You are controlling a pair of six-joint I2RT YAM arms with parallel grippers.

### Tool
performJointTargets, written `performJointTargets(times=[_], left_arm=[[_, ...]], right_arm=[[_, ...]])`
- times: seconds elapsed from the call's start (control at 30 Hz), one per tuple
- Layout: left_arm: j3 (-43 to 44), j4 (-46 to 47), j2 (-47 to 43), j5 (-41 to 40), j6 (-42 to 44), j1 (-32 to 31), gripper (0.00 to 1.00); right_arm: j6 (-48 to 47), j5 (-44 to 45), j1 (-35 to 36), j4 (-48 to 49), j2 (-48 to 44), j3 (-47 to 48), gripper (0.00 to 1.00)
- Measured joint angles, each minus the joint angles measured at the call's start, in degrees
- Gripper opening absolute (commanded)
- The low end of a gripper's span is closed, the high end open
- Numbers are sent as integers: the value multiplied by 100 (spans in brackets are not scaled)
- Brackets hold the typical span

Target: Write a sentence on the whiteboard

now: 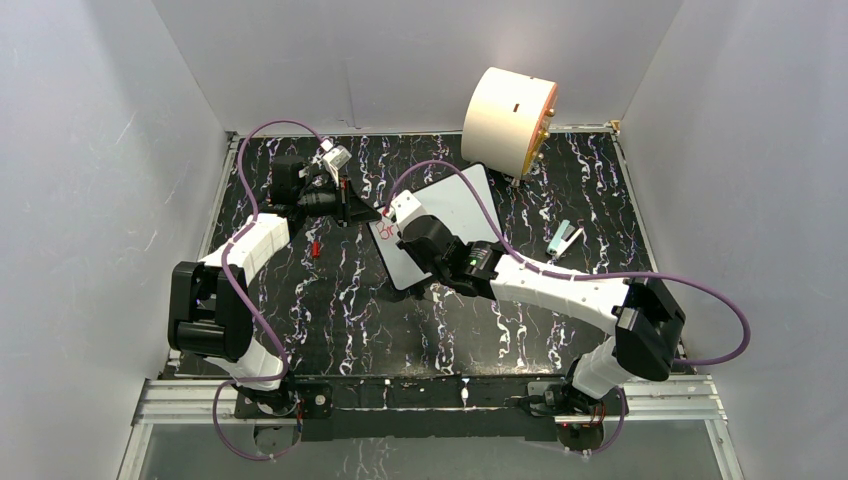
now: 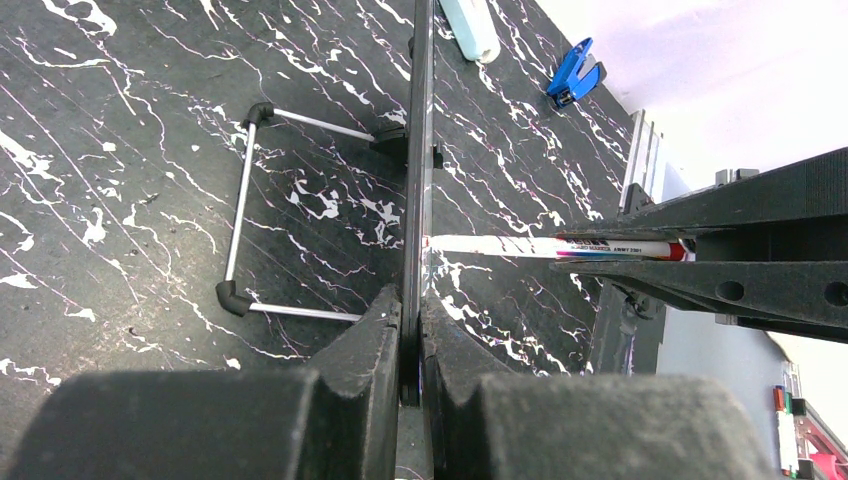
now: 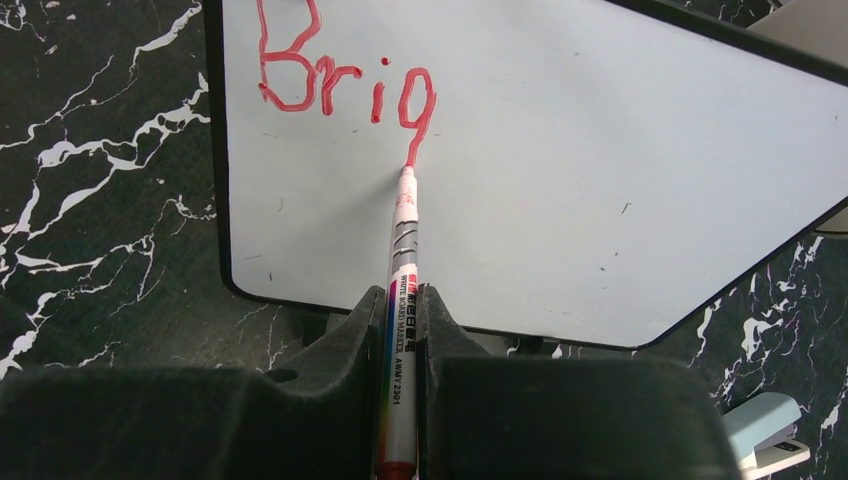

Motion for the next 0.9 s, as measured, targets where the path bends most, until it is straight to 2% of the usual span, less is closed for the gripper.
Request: performJointTargets(times=[0.47,0.9], left_arm=[[0,0,0,0,0,0,0],[2,-2,0,0,2,0,0]], right_arm=[[90,-234,-11,109,-17,-11,0],[96,-70,-15,483,-468,-208,0]])
